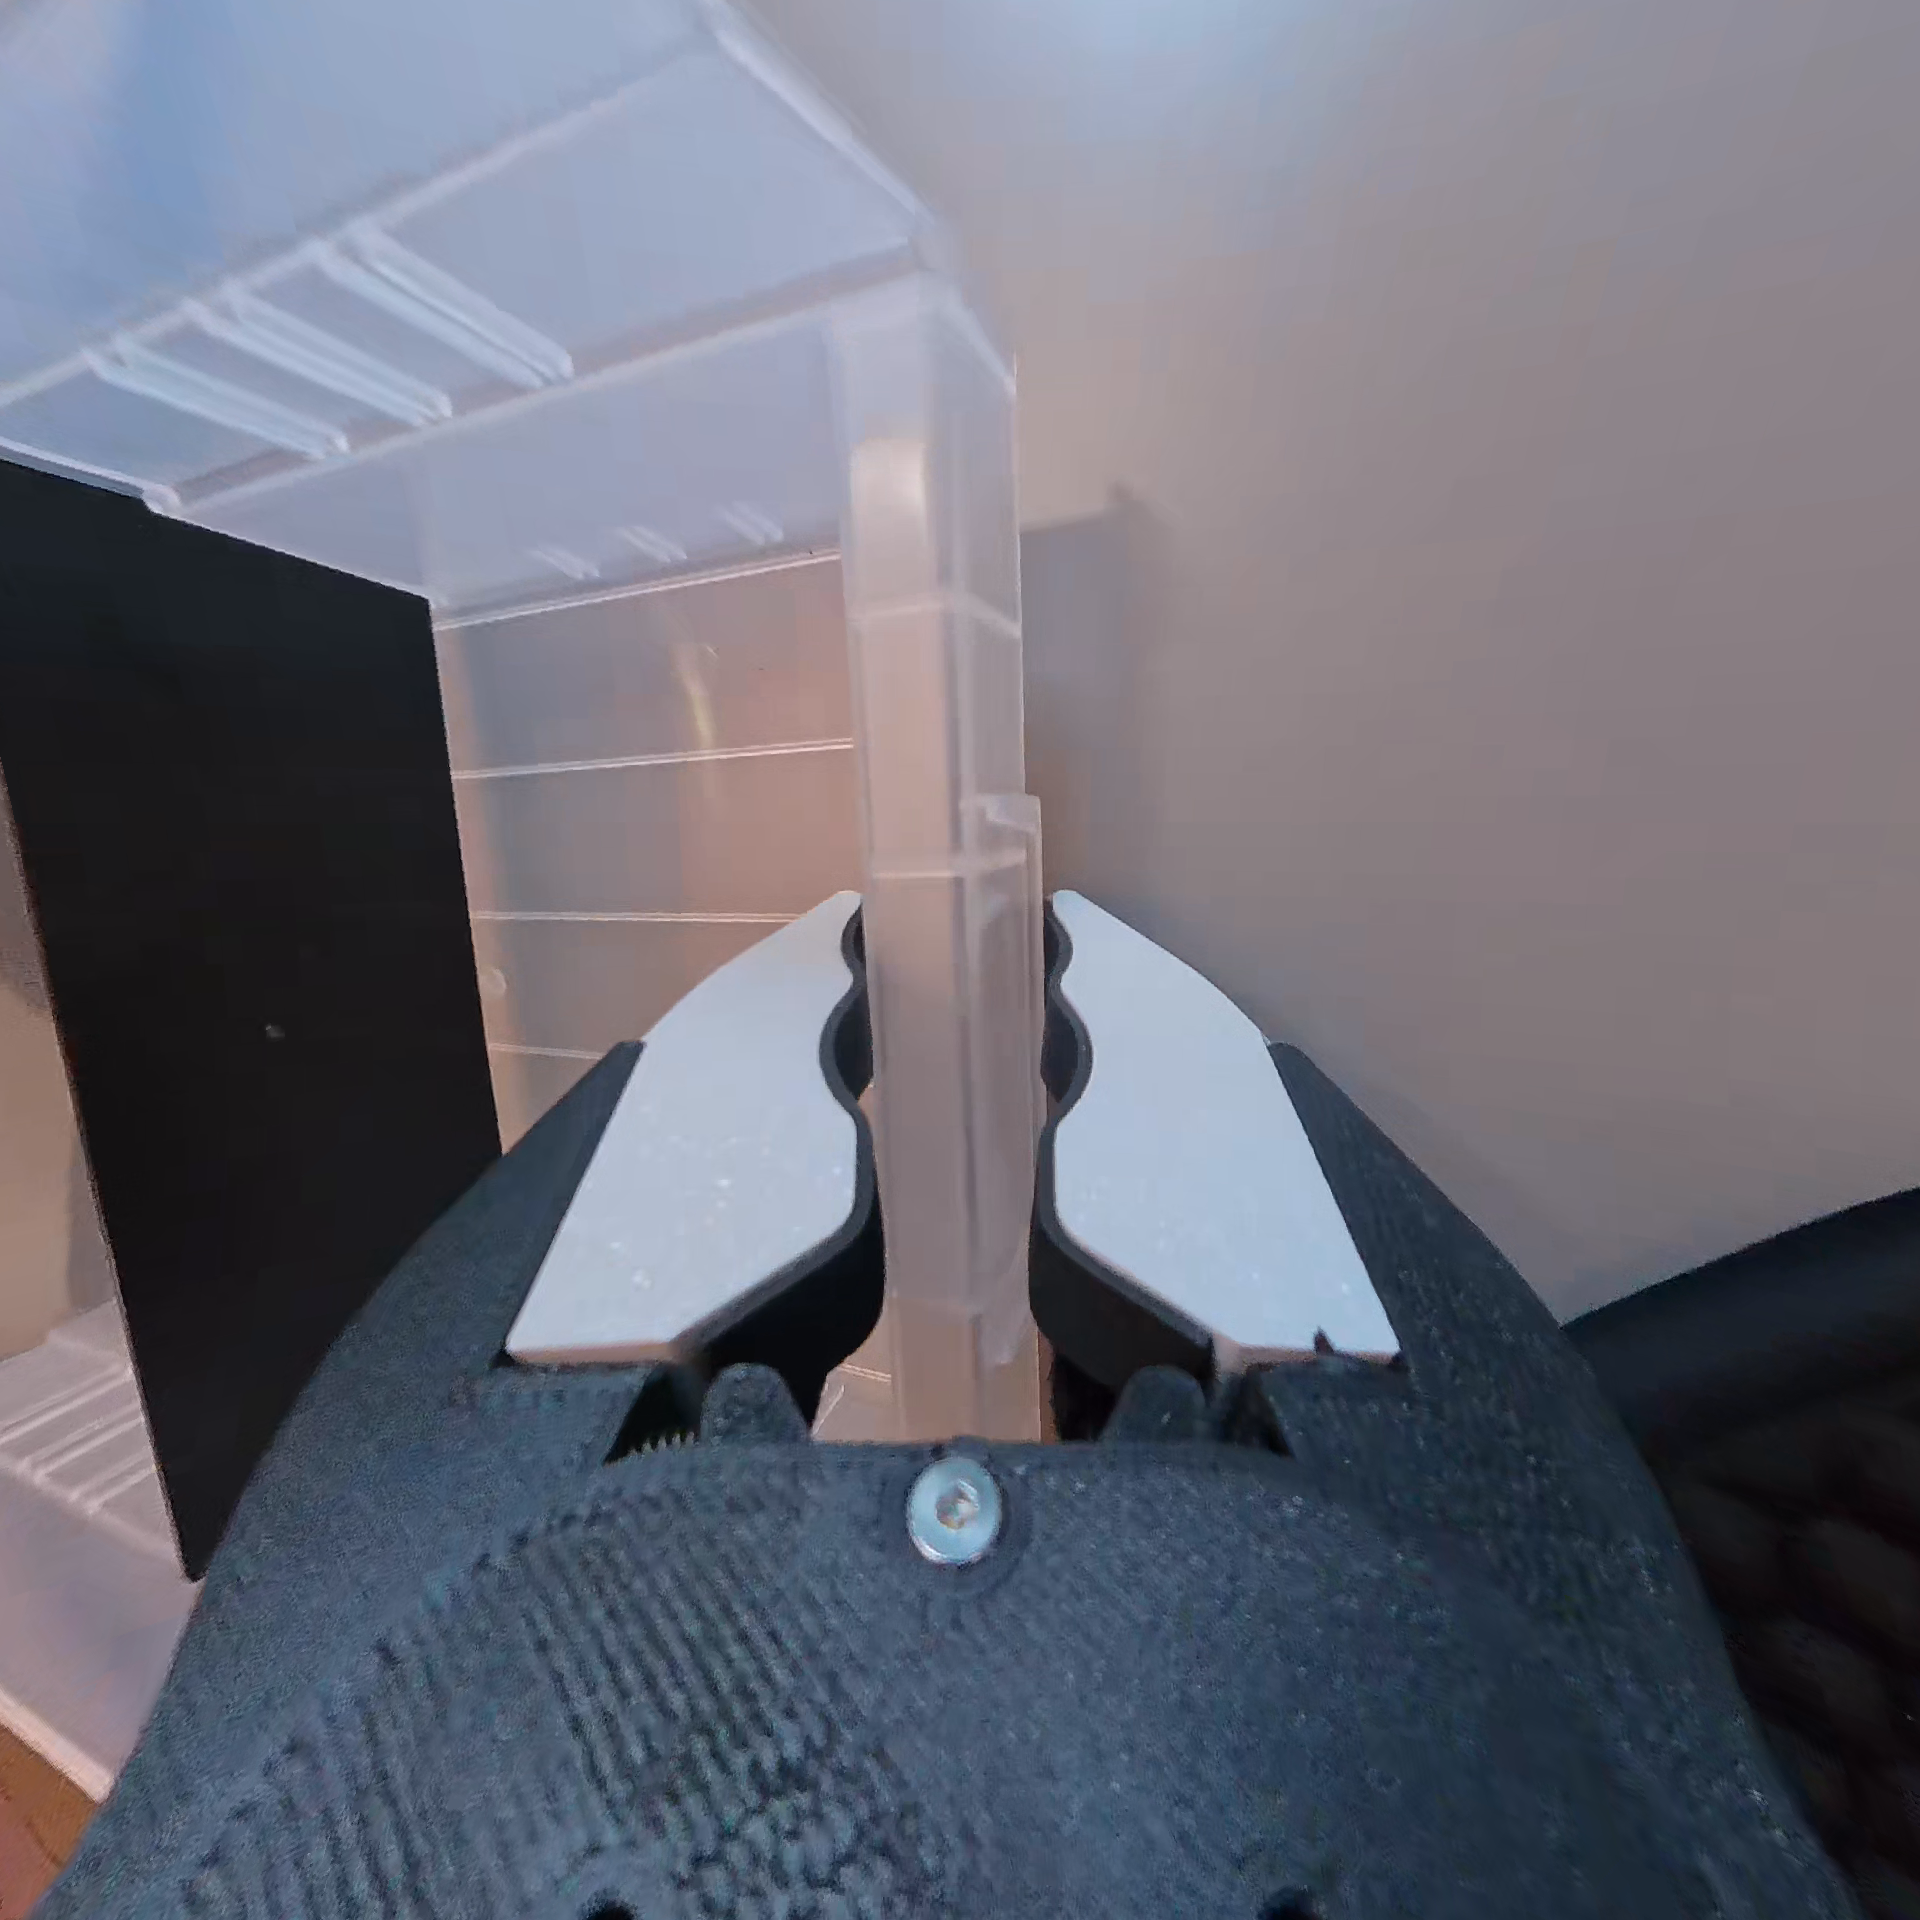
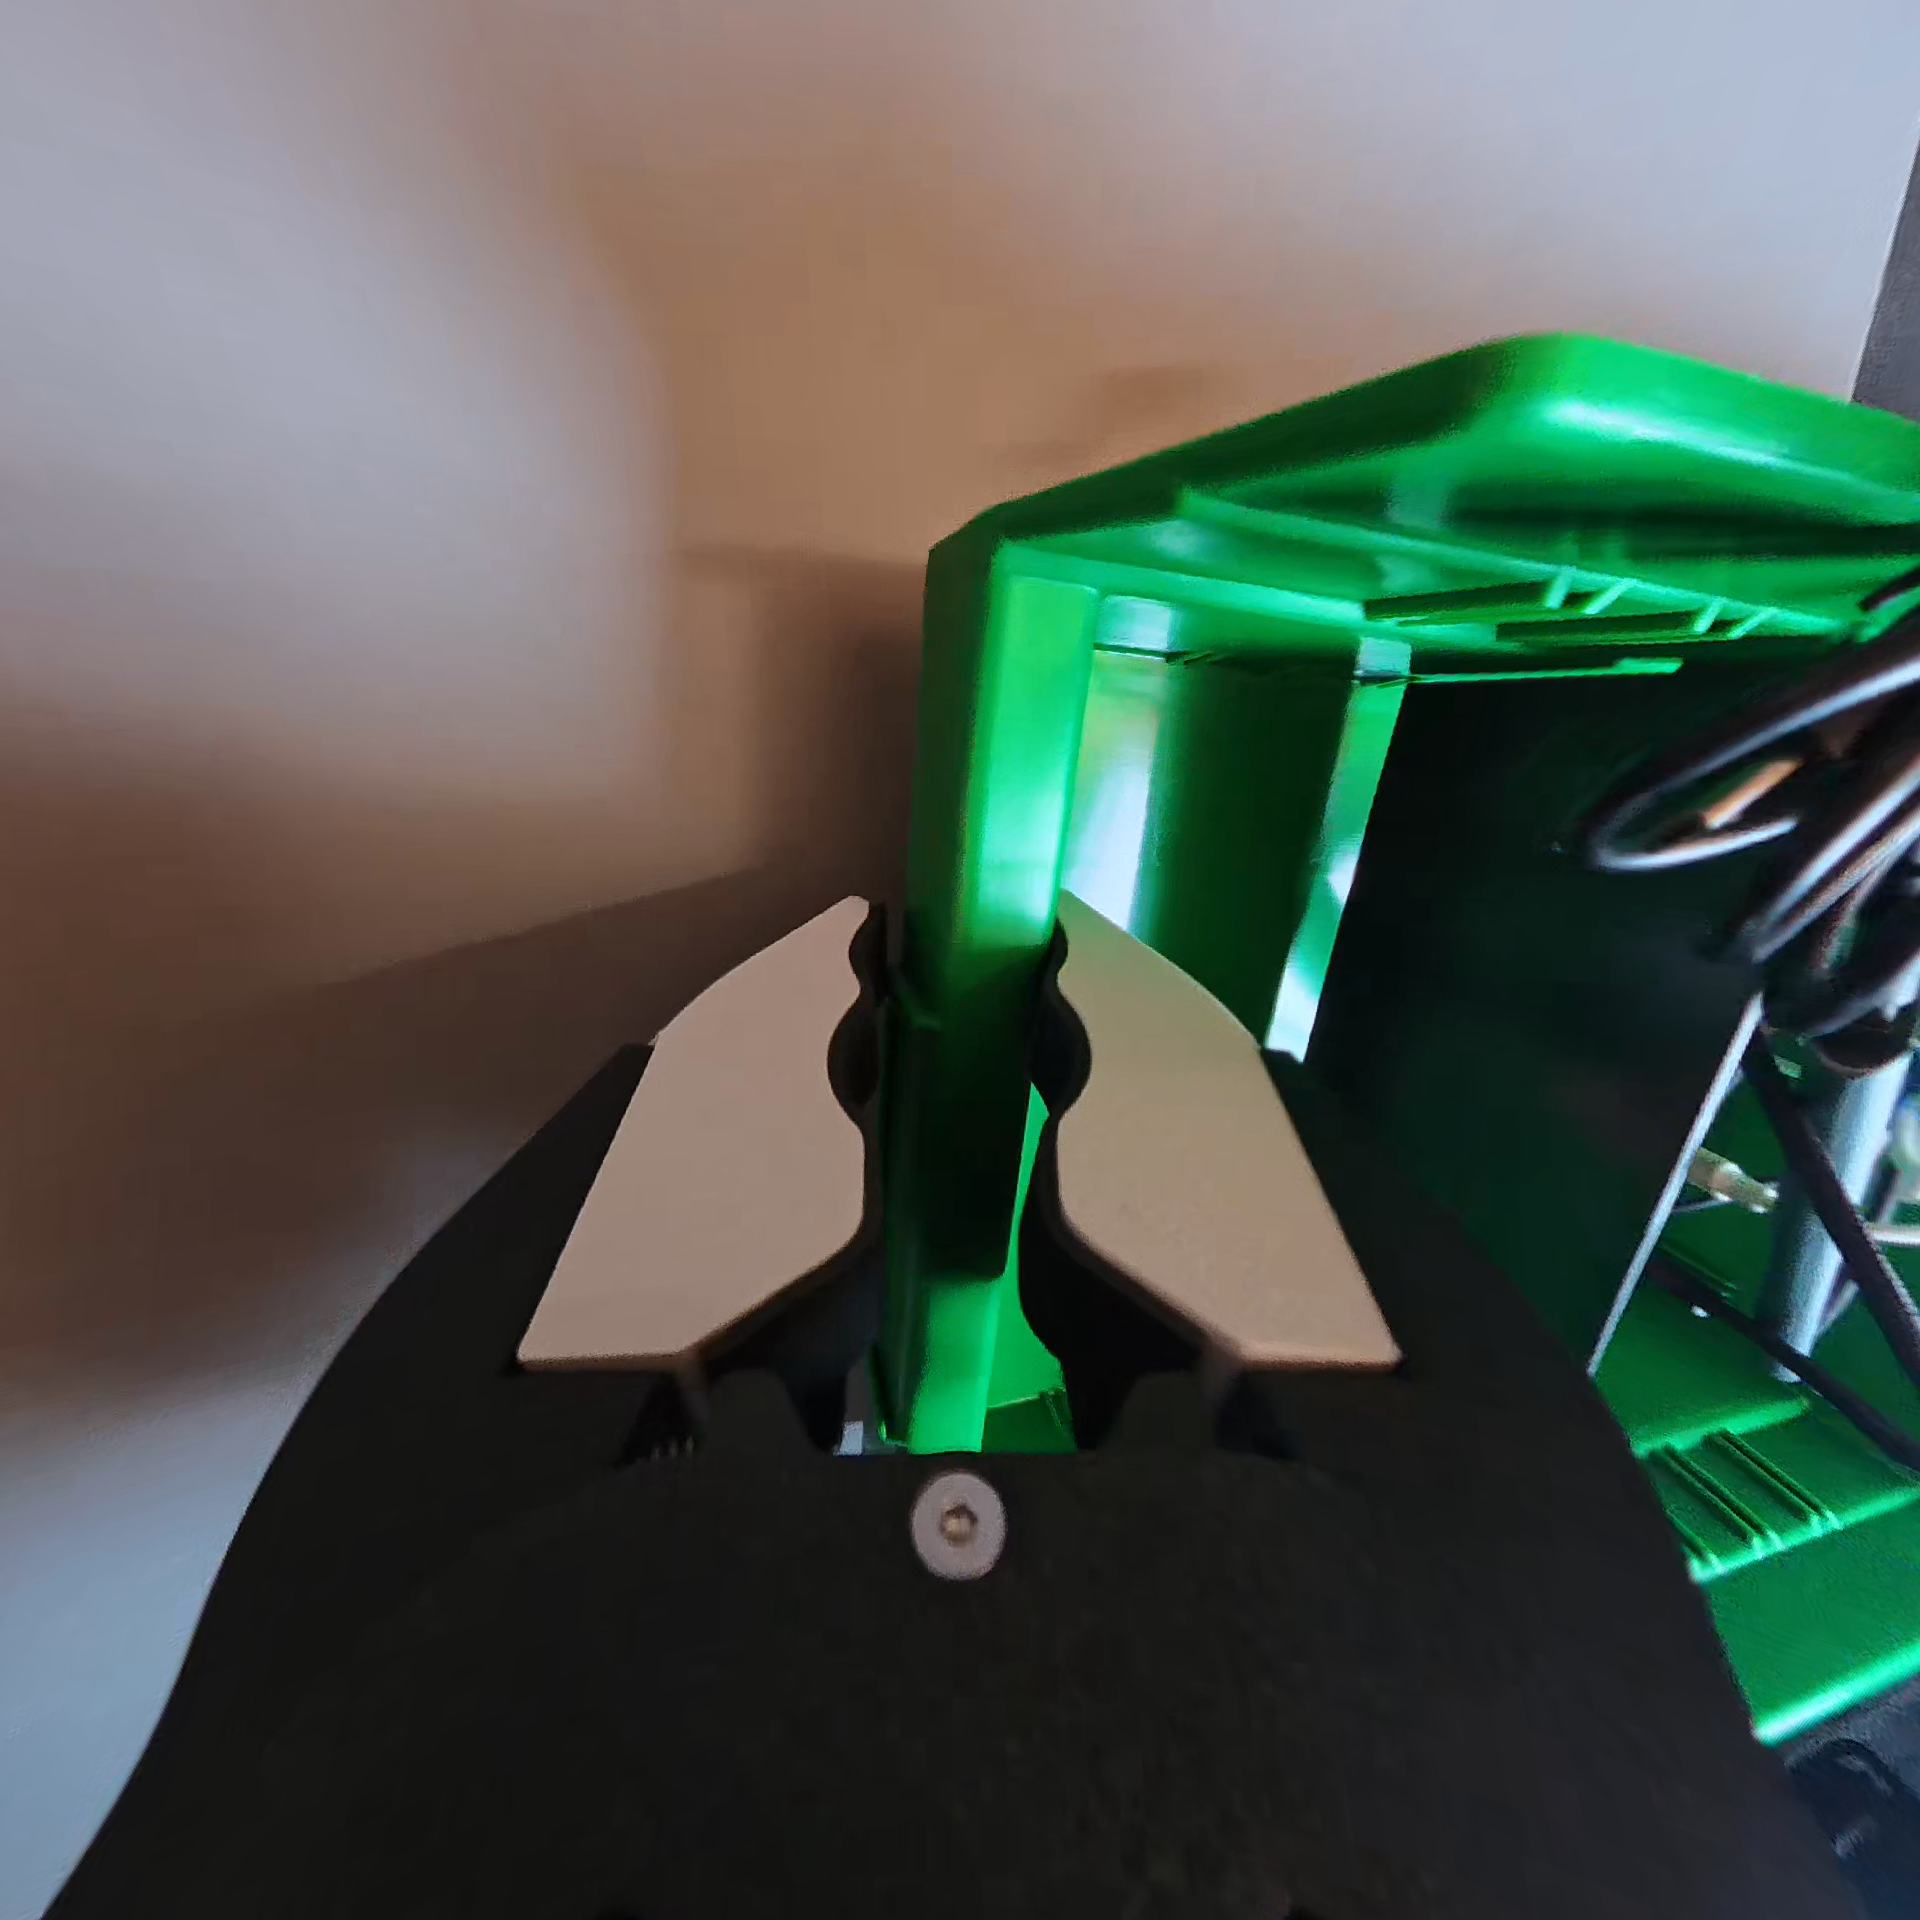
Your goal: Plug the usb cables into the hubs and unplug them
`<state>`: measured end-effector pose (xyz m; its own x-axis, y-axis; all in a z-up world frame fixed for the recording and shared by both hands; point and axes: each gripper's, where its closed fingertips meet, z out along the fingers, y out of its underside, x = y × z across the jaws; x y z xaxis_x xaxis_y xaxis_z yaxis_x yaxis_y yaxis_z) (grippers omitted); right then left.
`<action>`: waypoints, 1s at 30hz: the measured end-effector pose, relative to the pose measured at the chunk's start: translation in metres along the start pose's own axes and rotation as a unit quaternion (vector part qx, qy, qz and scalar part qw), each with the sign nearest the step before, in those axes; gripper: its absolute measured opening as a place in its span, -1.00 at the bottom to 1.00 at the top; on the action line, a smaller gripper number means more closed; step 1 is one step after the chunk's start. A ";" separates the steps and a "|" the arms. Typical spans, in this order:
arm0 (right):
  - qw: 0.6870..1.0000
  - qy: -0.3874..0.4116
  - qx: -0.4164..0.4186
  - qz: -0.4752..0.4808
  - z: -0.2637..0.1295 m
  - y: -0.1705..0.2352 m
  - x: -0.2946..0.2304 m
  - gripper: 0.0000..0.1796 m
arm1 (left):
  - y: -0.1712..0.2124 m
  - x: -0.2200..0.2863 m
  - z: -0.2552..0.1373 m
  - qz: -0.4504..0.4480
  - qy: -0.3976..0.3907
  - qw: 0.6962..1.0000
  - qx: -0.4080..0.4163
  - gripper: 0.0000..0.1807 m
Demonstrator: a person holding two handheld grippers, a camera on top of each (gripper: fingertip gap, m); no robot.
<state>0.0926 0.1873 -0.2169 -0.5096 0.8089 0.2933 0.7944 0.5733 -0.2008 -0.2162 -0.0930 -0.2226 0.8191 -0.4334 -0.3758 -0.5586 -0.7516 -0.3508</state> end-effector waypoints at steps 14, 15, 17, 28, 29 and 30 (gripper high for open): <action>0.991 0.083 0.060 -0.083 -0.025 -0.062 -0.100 -0.67 | -0.128 0.081 0.010 0.224 0.030 0.965 0.134 -0.65; 0.991 0.093 0.074 -0.067 -0.029 -0.069 -0.105 -0.67 | -0.135 0.079 0.011 0.234 0.020 0.962 0.142 -0.65; 0.986 0.088 0.143 -0.015 -0.048 -0.087 -0.118 -0.67 | -0.147 0.075 0.011 0.250 -0.007 0.954 0.164 -0.63; 0.816 0.266 0.289 0.424 -0.141 0.047 -0.063 -0.41 | -0.241 0.146 -0.078 -0.141 0.112 0.898 0.402 -0.57; 0.808 0.258 0.286 0.446 -0.132 0.055 -0.061 -0.38 | -0.251 0.150 -0.072 -0.167 0.103 0.895 0.400 -0.50; 0.803 0.248 0.284 0.461 -0.122 0.058 -0.058 -0.38 | -0.259 0.151 -0.062 -0.184 0.082 0.898 0.391 -0.43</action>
<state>0.2091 0.1575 -0.1317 0.5146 0.8535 0.0824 0.4073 -0.1588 -0.8994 0.0604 0.0057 -0.1352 0.9391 -0.3435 -0.0016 -0.1141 -0.3077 -0.9446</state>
